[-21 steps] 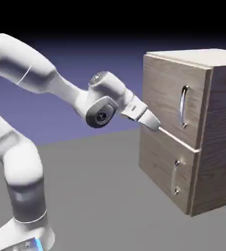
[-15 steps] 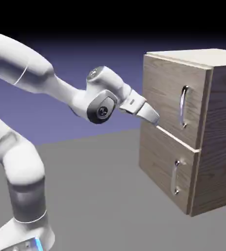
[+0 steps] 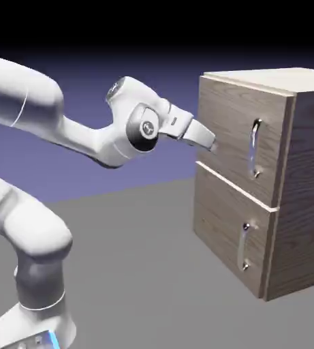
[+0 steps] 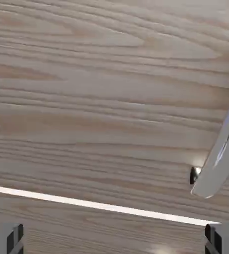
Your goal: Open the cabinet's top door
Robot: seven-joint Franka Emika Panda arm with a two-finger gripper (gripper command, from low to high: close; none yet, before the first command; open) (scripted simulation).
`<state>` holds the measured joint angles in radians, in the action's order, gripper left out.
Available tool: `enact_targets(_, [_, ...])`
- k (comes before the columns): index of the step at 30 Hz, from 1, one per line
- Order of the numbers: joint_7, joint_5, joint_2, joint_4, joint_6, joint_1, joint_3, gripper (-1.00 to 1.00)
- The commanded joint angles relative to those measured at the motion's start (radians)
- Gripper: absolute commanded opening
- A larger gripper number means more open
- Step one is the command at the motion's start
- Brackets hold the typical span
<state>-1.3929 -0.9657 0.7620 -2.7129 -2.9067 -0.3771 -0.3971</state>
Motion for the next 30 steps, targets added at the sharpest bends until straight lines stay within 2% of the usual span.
enact_targets(1, [-0.029,-0.044,0.009,0.004,0.006,-0.016,-0.018,0.00])
enact_targets(30, [-0.881,-1.305,0.259,0.131,0.176,-0.493,-0.536,0.00])
